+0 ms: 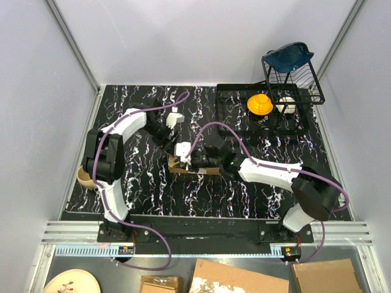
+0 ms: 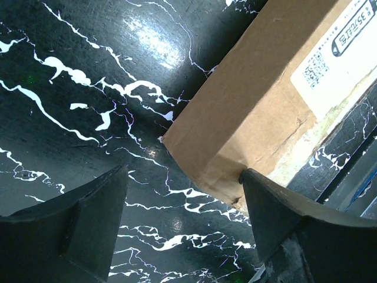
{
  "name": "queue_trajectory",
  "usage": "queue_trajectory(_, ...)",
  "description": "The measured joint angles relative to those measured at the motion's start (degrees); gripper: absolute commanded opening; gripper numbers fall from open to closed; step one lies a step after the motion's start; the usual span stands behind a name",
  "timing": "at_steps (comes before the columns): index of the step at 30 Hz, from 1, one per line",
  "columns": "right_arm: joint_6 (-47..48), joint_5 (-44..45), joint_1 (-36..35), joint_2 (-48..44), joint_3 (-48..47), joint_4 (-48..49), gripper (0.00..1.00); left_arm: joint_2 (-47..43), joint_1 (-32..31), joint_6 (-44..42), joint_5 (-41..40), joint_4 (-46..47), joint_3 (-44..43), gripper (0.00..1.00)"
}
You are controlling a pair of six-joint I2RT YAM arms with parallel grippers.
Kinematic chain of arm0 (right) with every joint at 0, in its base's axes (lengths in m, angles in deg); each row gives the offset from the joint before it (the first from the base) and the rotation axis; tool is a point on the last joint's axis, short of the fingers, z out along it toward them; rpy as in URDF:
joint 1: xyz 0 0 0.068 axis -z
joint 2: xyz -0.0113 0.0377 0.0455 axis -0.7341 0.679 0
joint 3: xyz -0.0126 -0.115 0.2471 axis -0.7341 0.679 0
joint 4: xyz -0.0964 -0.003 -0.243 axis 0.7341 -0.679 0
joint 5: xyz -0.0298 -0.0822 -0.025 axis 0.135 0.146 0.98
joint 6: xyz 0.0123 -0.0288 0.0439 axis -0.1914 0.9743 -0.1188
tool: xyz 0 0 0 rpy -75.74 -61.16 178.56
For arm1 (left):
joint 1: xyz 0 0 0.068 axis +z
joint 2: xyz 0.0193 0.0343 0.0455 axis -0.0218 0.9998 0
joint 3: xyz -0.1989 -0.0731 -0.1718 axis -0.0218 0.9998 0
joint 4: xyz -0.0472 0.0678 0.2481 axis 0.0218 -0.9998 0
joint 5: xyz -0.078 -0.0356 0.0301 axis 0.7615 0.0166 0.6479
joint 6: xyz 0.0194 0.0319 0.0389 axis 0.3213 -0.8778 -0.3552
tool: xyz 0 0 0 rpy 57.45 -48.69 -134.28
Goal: Unpack the express box
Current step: Cut the express box at the center of the board.
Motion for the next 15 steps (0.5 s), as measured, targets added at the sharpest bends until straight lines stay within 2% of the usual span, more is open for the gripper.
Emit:
queue_trajectory(10, -0.3, -0.6, 2.8, 1.2, 0.0, 1.8, 0.0, 5.3, -0.6, -5.6, 0.5, -7.5, -7.0, 0.75)
queue_trajectory(15, -0.3, -1.3, 3.3, 3.1, 0.0, 2.6, 0.0, 5.8, -0.6, -6.7, 1.0, -8.3, -7.6, 0.74)
